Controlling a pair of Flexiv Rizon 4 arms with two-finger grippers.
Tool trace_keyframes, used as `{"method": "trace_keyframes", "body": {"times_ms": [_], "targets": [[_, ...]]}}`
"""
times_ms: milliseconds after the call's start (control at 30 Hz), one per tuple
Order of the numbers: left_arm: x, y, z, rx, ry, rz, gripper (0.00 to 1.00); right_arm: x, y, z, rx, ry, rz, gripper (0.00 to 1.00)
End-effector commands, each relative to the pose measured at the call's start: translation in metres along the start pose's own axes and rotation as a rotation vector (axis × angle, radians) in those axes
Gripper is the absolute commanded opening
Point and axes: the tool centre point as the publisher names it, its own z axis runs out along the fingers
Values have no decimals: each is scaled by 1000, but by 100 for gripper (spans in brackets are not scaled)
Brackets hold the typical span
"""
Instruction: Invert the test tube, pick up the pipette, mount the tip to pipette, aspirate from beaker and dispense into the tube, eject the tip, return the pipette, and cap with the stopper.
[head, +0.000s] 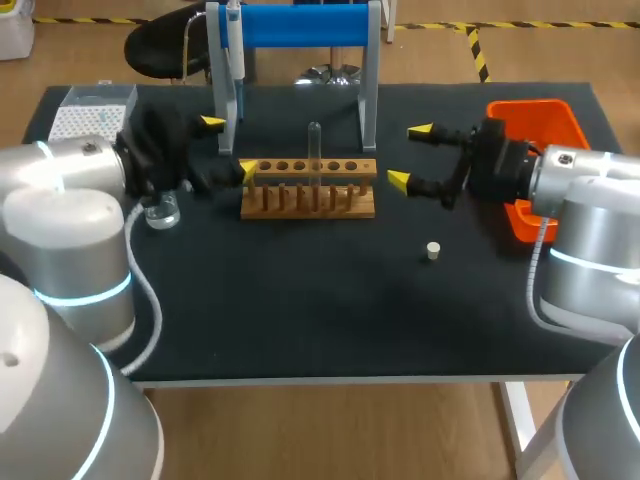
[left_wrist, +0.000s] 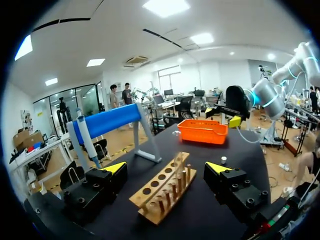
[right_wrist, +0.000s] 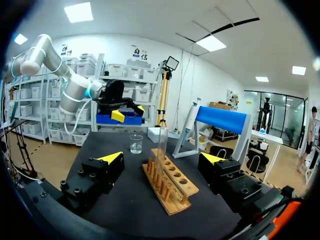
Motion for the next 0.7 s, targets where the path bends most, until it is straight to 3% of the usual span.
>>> {"method": "trace_keyframes", "body": {"times_ms": [33, 233, 700], "targets": [[13, 11, 1, 90, -19, -7, 100, 0, 0, 0, 1, 0, -1, 100], [22, 28, 12, 47, -14, -41, 100, 0, 0, 0, 1, 0, -1, 100], [18, 30, 10, 70, 26, -53, 100, 0, 0, 0, 1, 0, -1, 100]]}}
